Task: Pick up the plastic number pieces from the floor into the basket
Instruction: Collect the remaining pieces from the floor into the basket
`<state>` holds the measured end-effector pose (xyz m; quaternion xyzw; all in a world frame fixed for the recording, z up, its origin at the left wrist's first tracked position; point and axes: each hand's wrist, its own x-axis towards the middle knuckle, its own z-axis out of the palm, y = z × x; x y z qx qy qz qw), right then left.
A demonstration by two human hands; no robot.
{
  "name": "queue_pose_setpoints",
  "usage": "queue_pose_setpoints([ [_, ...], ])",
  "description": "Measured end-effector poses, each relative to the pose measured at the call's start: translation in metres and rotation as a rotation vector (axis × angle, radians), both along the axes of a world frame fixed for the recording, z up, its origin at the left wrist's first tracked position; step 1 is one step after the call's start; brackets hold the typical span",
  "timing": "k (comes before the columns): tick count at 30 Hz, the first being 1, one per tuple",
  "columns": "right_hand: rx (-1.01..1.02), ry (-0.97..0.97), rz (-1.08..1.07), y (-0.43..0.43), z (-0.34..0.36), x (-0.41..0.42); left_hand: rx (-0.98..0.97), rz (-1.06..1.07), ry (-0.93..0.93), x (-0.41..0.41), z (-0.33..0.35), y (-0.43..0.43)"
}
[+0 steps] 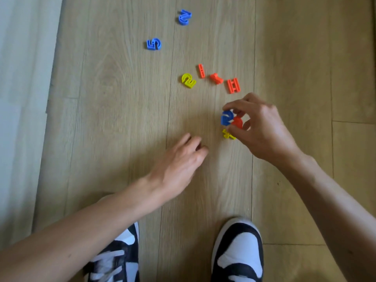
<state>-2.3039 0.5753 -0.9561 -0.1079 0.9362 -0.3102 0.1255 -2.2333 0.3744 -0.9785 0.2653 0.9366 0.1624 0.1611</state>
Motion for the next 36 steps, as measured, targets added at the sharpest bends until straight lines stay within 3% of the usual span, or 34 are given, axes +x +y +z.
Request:
queue_pose_setpoints([
  [4,0.123,-0.071,0.056,0.0,-0.007,0.016,0.003,0.042,0.005,0.0,-0.001,-0.006],
  [16,0.325,0.057,0.052,-0.013,-0.021,0.025,0.223,0.257,-0.203,-0.011,-0.007,-0.015],
  [19,0.349,0.047,0.04,-0.016,-0.022,0.024,0.354,0.402,-0.288,-0.014,-0.008,-0.014],
  [25,0.274,0.029,0.018,-0.012,-0.018,0.021,0.834,0.826,-0.743,-0.032,0.007,-0.013],
  [30,-0.164,0.038,-0.164,-0.033,0.024,0.01,1.31,1.224,-1.264,-0.047,0.016,-0.003],
  [33,-0.262,0.016,0.024,-0.06,0.049,0.005,1.5,1.136,-1.485,-0.058,0.024,0.002],
  [36,-0.107,-0.003,0.213,-0.078,0.054,-0.001,1.548,1.039,-1.534,-0.069,0.03,0.004],
])
